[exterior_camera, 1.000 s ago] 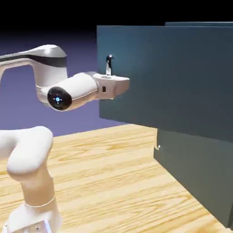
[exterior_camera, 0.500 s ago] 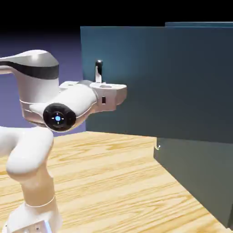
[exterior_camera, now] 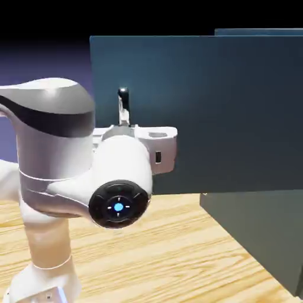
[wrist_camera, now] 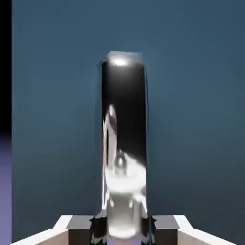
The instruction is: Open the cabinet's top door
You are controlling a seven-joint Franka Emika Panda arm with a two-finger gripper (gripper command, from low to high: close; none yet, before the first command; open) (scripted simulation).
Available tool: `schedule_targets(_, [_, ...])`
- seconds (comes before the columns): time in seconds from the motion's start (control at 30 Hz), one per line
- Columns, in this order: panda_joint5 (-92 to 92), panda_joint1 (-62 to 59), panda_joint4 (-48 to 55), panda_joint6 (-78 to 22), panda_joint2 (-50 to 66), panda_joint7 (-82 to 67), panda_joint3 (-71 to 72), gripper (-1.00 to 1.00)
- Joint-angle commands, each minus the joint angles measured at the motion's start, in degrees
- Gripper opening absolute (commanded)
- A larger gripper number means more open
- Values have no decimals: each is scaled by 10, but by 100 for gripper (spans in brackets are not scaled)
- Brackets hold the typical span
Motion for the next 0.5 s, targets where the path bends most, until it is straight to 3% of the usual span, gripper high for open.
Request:
schedule_targets(0.0, [-7, 21, 20, -13, 3, 1, -16, -100])
schedule_targets(0.47, [-67, 303, 301, -177, -25, 58, -188, -100])
